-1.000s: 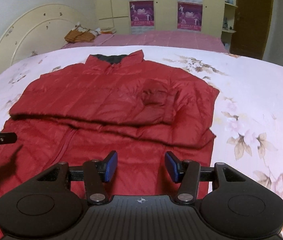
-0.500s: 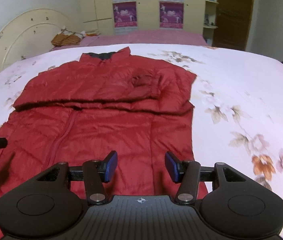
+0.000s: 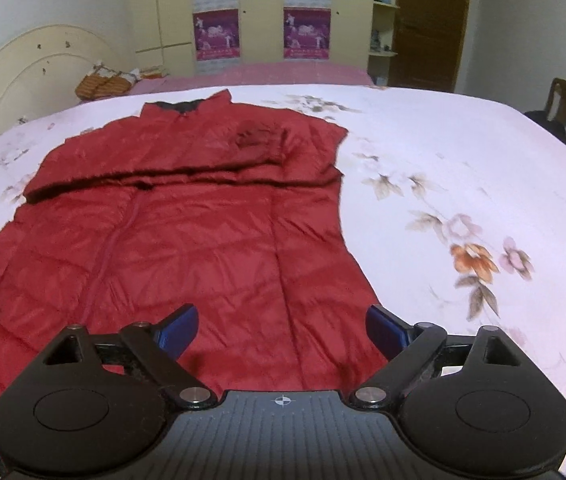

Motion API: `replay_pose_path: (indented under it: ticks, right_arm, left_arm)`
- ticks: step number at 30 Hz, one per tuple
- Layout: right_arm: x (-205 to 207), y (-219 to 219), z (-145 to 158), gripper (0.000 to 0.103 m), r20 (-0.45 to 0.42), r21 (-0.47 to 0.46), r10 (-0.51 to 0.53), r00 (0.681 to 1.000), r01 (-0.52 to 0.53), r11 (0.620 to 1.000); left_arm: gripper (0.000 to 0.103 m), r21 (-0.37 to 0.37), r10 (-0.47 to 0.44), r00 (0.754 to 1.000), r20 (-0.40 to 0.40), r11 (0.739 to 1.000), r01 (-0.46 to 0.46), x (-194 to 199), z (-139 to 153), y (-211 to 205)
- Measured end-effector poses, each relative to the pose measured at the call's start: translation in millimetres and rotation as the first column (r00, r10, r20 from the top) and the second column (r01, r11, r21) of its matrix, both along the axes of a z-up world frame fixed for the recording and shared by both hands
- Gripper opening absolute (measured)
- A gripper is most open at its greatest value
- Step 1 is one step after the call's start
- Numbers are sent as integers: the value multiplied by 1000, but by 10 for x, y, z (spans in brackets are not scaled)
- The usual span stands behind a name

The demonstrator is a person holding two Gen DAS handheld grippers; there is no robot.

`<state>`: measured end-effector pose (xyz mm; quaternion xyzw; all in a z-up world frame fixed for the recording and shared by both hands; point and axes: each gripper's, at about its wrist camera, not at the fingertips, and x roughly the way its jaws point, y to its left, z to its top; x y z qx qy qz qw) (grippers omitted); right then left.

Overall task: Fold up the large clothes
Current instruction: 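Fold the hem up toward the collar with both tools and release, then lower both tools to the folded hem edge and grasp it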

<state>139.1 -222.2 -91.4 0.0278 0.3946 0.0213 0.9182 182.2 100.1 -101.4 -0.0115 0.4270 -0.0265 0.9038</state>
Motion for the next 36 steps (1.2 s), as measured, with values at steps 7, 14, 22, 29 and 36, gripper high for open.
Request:
replay_pose_path:
  ticks: [7, 14, 22, 29, 36]
  right_arm:
    - [-207, -99, -56, 90, -17, -16, -31, 999, 30, 999]
    - [-328, -227, -175, 90, -48, -31, -60, 997, 59, 998]
    - [-385, -354, -379, 90, -104, -32, -89, 991, 86, 996]
    - [-442, -451, -423, 90, -114, 13, -114, 987, 116, 993]
    - [-446, -502, -464, 74, -143, 97, -90, 986, 105, 990]
  left_arm:
    - [89, -14, 10, 1000, -20, 1000, -10, -223, -64, 127]
    - [89, -45, 31, 998, -56, 998, -34, -464, -187, 318]
    - [82, -117, 41, 995, -93, 992, -52, -617, -353, 429]
    - [83, -111, 40, 996, -81, 993, -49, -707, -368, 473]
    - [81, -82, 41, 996, -78, 995, -48, -727, -388, 485]
